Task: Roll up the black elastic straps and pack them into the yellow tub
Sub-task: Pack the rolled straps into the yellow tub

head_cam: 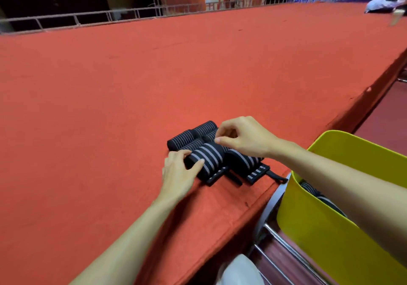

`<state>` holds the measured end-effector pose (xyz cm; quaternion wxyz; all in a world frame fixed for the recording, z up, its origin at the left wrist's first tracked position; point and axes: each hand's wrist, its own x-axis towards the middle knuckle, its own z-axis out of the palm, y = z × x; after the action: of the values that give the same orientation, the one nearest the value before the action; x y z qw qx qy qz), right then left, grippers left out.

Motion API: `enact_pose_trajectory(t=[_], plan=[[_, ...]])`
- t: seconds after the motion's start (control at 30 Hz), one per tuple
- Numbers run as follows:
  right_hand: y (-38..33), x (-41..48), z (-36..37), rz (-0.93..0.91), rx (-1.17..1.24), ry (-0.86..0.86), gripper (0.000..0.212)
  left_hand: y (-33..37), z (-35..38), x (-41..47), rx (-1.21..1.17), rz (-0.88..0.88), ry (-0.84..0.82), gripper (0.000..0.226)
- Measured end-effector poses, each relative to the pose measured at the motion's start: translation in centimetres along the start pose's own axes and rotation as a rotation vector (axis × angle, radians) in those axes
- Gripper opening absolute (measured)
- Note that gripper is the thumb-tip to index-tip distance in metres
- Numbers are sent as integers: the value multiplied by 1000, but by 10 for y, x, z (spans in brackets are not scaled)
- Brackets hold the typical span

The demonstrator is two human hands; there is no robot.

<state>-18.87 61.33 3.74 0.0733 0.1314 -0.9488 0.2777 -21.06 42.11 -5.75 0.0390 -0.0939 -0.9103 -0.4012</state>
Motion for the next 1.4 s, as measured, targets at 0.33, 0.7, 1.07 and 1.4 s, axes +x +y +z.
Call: enact_pose_trajectory(t=[0.33,0.7,1.07,1.4], plan=[[24,7,-5,59,58,73,8,11,20,10,207,94,-28,69],[0,5,2,99,27,31,8,-35,-42,-37,-194,57,-21,66],[-2,64,74,-86,-547,-253,37,-95,-56,-38,-564,-239,272,57],[-6,88,93,-242,-966,-293,43,-100,-56,-42,-504,-184,282,63]])
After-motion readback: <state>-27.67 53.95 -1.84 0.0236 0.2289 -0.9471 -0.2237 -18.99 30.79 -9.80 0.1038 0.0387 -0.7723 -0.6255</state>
